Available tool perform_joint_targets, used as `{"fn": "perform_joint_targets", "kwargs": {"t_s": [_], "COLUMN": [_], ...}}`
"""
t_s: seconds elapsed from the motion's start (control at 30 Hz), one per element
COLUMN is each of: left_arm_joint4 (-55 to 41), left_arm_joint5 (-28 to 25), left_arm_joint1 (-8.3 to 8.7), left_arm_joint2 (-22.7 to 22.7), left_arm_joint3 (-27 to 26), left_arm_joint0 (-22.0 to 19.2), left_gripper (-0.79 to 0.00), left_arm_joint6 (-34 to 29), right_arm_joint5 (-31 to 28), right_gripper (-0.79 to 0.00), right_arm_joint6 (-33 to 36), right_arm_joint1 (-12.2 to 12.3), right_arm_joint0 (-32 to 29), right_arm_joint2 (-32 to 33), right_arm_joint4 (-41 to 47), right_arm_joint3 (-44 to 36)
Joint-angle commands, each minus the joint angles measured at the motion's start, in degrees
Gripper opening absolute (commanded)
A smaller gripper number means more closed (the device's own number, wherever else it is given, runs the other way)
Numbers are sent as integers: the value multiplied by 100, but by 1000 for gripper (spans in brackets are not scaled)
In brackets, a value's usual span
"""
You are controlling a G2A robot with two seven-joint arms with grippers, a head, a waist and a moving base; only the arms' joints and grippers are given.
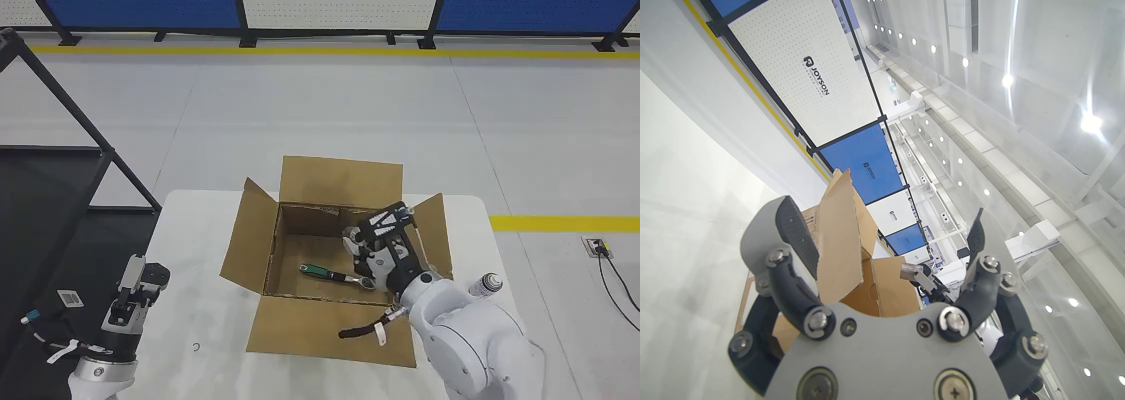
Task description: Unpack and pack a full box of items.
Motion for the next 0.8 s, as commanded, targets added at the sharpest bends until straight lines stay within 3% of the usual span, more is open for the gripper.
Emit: {"fn": "perform_joint_targets", "kwargs": {"t_s": [0.0, 0.2, 0.77], "left_arm_joint4": [0, 0, 0], "left_arm_joint5": [0, 0, 0], "left_arm_joint1": [0, 0, 0], "left_arm_joint2": [0, 0, 0], "left_arm_joint3": [0, 0, 0], "left_arm_joint0": [0, 0, 0], "left_gripper": [0, 0, 0], "left_arm_joint6": [0, 0, 0], "right_arm_joint5": [-8, 220, 220], "right_gripper": [-785, -785, -785], "right_arm_joint6": [-41, -167, -167], "right_arm_joint1": [18, 59, 59], "right_arm_joint0": [-138, -478, -478], "right_arm_joint2": [107, 438, 438], "right_arm_joint4": [2, -100, -100], "right_arm_joint3": [-179, -500, -500]}}
